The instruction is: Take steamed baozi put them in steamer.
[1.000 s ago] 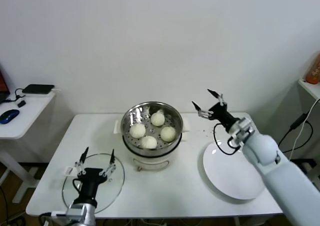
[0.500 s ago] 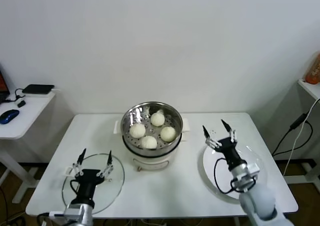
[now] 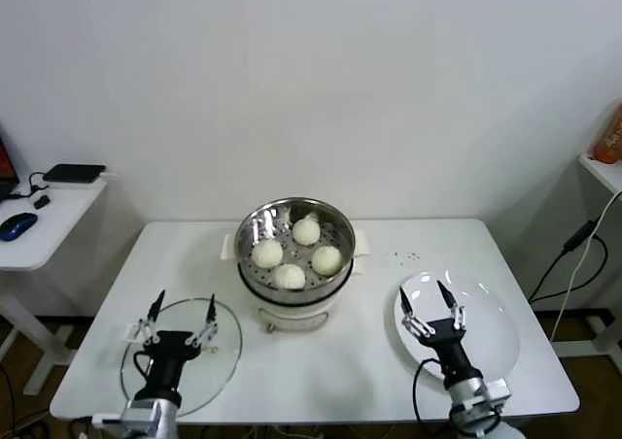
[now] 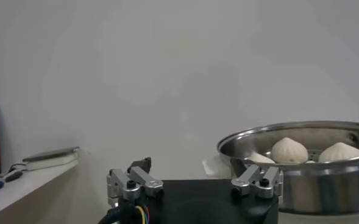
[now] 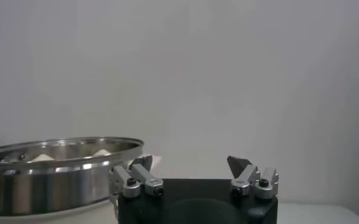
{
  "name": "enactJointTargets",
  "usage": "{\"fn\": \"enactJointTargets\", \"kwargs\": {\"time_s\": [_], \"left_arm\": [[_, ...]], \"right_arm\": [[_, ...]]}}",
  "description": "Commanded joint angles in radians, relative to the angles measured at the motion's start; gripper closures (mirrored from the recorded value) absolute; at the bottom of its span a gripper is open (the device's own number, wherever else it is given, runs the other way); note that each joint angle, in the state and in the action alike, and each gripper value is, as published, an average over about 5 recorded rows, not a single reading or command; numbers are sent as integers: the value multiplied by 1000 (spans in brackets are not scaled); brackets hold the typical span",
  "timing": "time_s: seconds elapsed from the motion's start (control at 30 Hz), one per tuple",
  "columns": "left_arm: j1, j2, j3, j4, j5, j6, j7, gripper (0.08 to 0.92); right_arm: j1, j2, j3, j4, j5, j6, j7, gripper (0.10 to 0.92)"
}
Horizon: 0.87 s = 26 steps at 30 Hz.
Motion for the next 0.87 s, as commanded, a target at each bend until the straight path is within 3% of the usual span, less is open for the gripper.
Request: {"fn": "enactJointTargets", "kwargs": {"time_s": [0.03,0.87], "left_arm": [[9,1,-3,-3,-2,-4,2,177],[19,2,-5,-6,-5,-8,5,177]], "right_arm": [[-73,-45,-34,19,30,43,51,203],[-62,-60,-42,12,21,38,46,203]]}}
